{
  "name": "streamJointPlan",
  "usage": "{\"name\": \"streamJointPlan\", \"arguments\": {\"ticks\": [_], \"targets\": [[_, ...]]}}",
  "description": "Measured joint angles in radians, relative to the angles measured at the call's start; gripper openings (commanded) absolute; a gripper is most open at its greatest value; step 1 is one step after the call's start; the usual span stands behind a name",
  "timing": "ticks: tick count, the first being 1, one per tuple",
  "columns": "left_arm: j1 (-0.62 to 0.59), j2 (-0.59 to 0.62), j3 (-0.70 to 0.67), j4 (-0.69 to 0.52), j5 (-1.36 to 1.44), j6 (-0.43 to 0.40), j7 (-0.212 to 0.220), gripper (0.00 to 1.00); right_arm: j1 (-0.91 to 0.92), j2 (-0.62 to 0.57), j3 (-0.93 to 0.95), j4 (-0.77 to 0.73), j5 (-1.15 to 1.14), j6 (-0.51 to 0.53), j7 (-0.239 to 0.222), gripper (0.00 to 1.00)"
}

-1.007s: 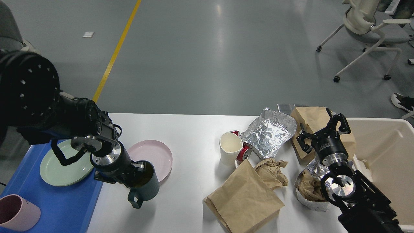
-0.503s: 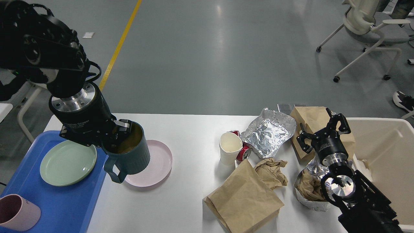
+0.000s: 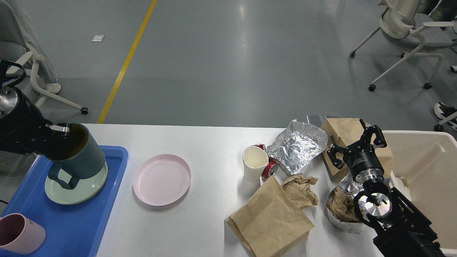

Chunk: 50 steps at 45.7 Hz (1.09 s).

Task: Tidy desktop
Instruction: 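Carry the dark green mug onto the blue tray and lower it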

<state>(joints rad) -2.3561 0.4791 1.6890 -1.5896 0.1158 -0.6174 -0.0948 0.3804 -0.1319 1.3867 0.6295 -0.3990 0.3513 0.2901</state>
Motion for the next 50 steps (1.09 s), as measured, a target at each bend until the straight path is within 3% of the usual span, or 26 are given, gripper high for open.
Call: {"name": "streamJointPlan", "arguments": {"ticks": [7, 13, 24, 32, 44, 50], "targets": [[0.206, 0.143, -0.041, 0.122, 0.086, 0.04, -0.018, 0.0, 0.0, 0.0, 0.0, 0.0, 0.0, 0.0, 0.0, 1.0], [0.434, 0.242, -0.165, 0.274, 0.159, 0.041, -0.016, 0.0, 0.0, 0.0, 0.0, 0.0, 0.0, 0.0, 0.0, 1.0], [0.859, 0.288, -0.447, 0.544, 0.257, 0.035, -0.007, 0.0, 0.0, 0.0, 0.0, -0.001, 0.0, 0.0, 0.0, 1.0], [0.986, 0.271, -0.52, 0.617, 0.274, 0.044, -0.006, 0.0, 0.0, 0.0, 0.0, -0.001, 0.0, 0.0, 0.0, 1.0], [1.03, 0.221, -0.528, 0.623, 0.273, 0.075, -0.005, 0.0, 0.0, 0.0, 0.0, -0.001, 0.0, 0.0, 0.0, 1.0], [1.032, 0.215, -0.528, 0.617, 0.268, 0.078, -0.004, 0.07, 0.0, 0.0, 0.0, -0.001, 0.0, 0.0, 0.0, 1.0]]}}
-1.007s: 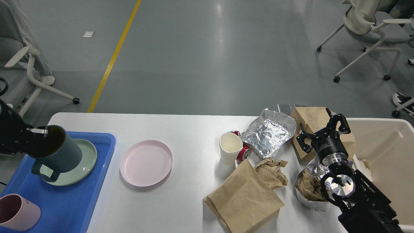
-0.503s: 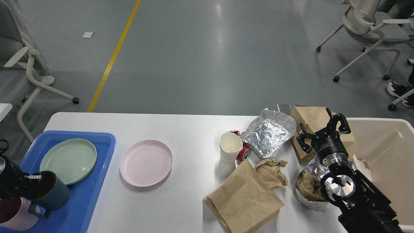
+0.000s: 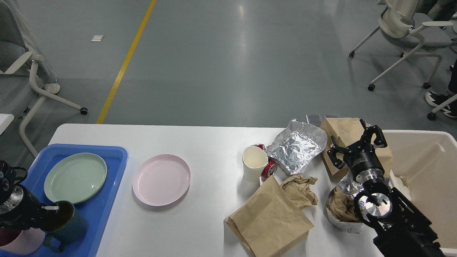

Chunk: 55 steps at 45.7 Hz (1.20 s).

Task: Tidy desktop
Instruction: 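Carry the dark green mug onto the blue tray and lower it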

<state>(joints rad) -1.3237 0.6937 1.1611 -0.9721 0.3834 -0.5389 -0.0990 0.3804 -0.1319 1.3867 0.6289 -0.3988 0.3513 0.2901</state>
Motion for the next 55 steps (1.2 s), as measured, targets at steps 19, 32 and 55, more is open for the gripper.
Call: {"name": "streamJointPlan", "arguments": {"ticks": [19, 32, 55], "targets": [[0.002, 0.0, 0.042, -0.085, -0.115, 0.192, -0.014, 0.91, 0.0, 0.0, 0.0, 0.0, 0.0, 0.0, 0.0, 1.0], [-0.007, 0.005, 0.052, -0.098, -0.121, 0.196, -0.014, 0.95, 0.0, 0.0, 0.0, 0.0, 0.0, 0.0, 0.0, 1.0], [-0.166, 0.034, 0.144, -0.193, -0.122, 0.144, -0.011, 0.96, 0.0, 0.0, 0.0, 0.0, 0.0, 0.0, 0.0, 1.0]]}}
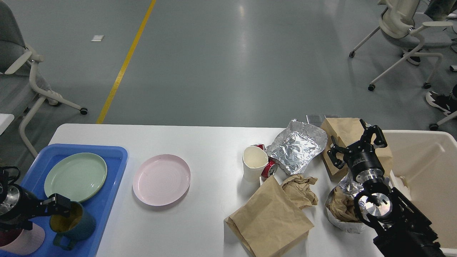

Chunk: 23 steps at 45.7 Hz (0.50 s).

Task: Tidy desktop
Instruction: 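Carry the dark green mug onto the blue tray and lower it, then release the mug and raise the left gripper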

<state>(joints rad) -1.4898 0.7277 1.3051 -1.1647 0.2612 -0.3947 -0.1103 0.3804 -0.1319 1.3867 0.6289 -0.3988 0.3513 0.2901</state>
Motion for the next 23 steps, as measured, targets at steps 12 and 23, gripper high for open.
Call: {"name": "streamJointPlan", "arguments": {"ticks": [12, 23], "targets": [[-0.423, -0.047, 0.259, -0.255, -0.007, -0.004, -0.001, 0.96, 0.0, 0.0, 0.0, 0.0, 0.0, 0.0, 0.0, 1.0], [-0.834, -0.371, 0.38, -0.486, -0.15, -0.041, 0.0, 0.95, 0.0, 0.0, 0.0, 0.0, 0.0, 0.0, 0.0, 1.0]]}}
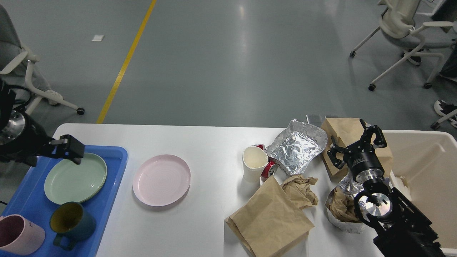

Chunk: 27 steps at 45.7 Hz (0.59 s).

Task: Tidy desktop
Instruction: 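Release the mug and raise the left gripper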

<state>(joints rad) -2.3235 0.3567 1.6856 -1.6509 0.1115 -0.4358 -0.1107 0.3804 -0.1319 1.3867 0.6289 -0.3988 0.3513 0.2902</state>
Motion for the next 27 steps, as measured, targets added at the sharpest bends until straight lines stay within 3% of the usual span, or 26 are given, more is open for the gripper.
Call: {"name": "streamJointPlan", "arguments": {"ticks": [5, 14, 27], "targets": [[-0.126, -0.138, -0.029, -0.022, -0.125, -0.09, 0.0, 0.94, 0.0, 0.0, 0.0, 0.0, 0.0, 0.0, 0.0, 1.0], [-0.284, -0.269, -0.151, -0.029, -0.316, -0.224, 0.005, 0.92, 0.0, 0.0, 0.0, 0.0, 0.0, 0.0, 0.0, 1.0], [-0.301, -0.315, -0.14, -0.029, -0.417, -0.267, -0.002, 0.96, 0.0, 0.0, 0.0, 0.0, 0.0, 0.0, 0.0, 1.0]]}}
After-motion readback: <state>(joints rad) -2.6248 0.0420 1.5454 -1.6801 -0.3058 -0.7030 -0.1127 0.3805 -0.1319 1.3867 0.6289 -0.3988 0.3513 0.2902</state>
